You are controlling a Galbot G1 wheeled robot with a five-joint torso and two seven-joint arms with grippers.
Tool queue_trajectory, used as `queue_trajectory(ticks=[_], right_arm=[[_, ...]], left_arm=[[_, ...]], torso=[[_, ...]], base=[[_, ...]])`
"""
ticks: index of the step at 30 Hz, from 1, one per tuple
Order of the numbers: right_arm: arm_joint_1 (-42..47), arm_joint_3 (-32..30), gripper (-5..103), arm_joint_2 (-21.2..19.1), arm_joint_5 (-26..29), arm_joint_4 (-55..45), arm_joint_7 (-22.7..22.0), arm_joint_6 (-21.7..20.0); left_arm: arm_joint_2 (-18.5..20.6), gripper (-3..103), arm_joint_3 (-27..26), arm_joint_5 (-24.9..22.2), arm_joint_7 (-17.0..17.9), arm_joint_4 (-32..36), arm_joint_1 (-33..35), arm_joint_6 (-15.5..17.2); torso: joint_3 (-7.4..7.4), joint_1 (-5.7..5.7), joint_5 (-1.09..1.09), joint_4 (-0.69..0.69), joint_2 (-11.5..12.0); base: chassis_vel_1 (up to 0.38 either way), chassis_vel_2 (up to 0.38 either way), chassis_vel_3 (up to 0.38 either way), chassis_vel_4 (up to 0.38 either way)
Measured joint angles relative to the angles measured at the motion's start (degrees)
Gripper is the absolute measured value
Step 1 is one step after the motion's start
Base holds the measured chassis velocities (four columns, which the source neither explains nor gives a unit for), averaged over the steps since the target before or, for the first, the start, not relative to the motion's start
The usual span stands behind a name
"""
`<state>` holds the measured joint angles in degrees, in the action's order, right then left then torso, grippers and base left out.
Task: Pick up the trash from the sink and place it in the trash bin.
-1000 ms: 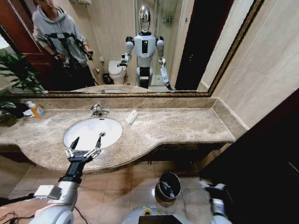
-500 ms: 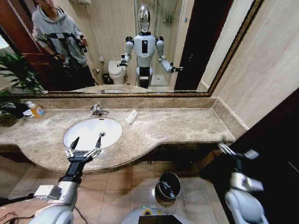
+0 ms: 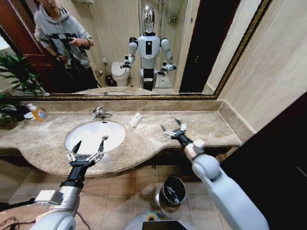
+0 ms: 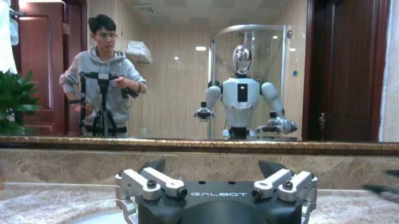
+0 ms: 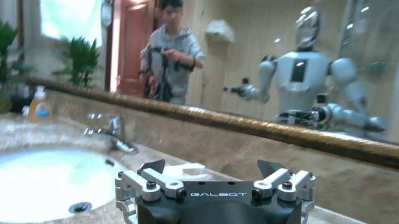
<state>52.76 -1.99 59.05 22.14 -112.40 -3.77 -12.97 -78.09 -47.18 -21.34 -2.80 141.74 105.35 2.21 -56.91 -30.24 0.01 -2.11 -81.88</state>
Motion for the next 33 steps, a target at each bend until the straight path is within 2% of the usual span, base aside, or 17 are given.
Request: queue_trajectory(ticks=[1, 2, 6, 7, 9, 11, 13, 16, 19, 23, 31, 33], right_arm=[[-3.19, 3.34, 96, 0.57, 0.26, 2.21, -1.35, -0.49], [-3.19, 3.34, 96, 0.57, 0.26, 2.21, -1.35, -0.49], [-10.52, 11.72, 97, 4.53, -0.22, 6.95, -7.15, -2.03], [-10.52, 11.72, 97, 4.53, -0.22, 6.95, -7.15, -2.03], [-15.07, 16.43, 97, 9.10, -1.82, 11.78, -11.11, -3.64], [-15.79, 17.16, 97, 9.88, -2.13, 12.81, -11.48, -3.67], [-18.28, 19.58, 99, 12.51, -3.71, 17.02, -12.50, -3.61], [-19.21, 20.61, 97, 13.58, -4.61, 18.79, -13.22, -3.57], [-21.27, 23.47, 95, 16.44, -6.99, 23.38, -14.67, -2.79], [-22.22, 24.21, 95, 17.86, -7.85, 26.08, -14.75, -2.33], [-25.87, 26.00, 95, 24.44, -11.12, 36.70, -14.44, -0.68], [-26.24, 26.50, 95, 25.06, -11.14, 37.60, -14.21, -0.67]], left_arm=[[0.00, 100, 0.01, 0.00, -0.03, 0.00, 0.00, 0.00], [0.00, 100, 0.01, 0.00, -0.03, 0.00, 0.00, 0.00], [0.00, 100, 0.01, 0.00, 0.00, 0.00, -0.01, 0.00], [0.00, 100, 0.01, 0.00, 0.00, 0.00, -0.01, 0.00], [0.00, 100, 0.00, 0.00, 0.00, 0.00, 0.00, 0.00], [0.01, 100, 0.01, 0.00, -0.01, 0.00, -0.01, 0.00], [0.01, 100, 0.01, 0.00, -0.02, 0.00, -0.01, 0.00], [0.00, 100, 0.01, 0.00, 0.00, 0.00, 0.00, 0.00], [0.00, 100, 0.01, 0.00, 0.00, 0.00, -0.01, 0.00], [0.00, 100, 0.01, 0.00, 0.00, 0.00, -0.01, 0.00], [0.00, 100, 0.01, 0.00, 0.00, 0.00, -0.01, 0.00], [0.00, 100, 0.00, 0.00, 0.00, 0.00, -0.01, 0.00]], torso=[[0.00, 0.00, -0.02, 0.01, 0.00], [0.00, 0.00, -0.02, 0.01, 0.00], [0.00, 0.00, -0.02, 0.00, 0.00], [0.00, 0.00, -0.02, 0.00, 0.00], [0.00, 0.00, -0.03, 0.00, 0.00], [0.01, 0.00, -0.03, 0.00, 0.00], [0.00, 0.00, -0.02, 0.00, 0.00], [0.00, 0.00, -0.03, 0.00, 0.00], [0.01, 0.01, -0.04, 0.01, 0.00], [0.01, 0.01, -0.04, 0.01, 0.00], [0.01, 0.01, -0.01, 0.00, 0.00], [0.01, 0.01, -0.02, 0.00, 0.00]], base=[[0.000, 0.000, 0.000, 0.000], [0.000, 0.000, 0.000, 0.000], [0.000, 0.000, 0.000, 0.000], [0.000, 0.000, 0.000, 0.000], [0.000, 0.000, 0.000, 0.000], [0.000, 0.000, 0.000, 0.000], [0.000, 0.000, 0.000, 0.000], [0.000, 0.000, 0.000, 0.000], [0.000, 0.000, 0.000, 0.000], [0.000, 0.000, 0.000, 0.000], [0.000, 0.000, 0.000, 0.000], [0.000, 0.000, 0.000, 0.000]])
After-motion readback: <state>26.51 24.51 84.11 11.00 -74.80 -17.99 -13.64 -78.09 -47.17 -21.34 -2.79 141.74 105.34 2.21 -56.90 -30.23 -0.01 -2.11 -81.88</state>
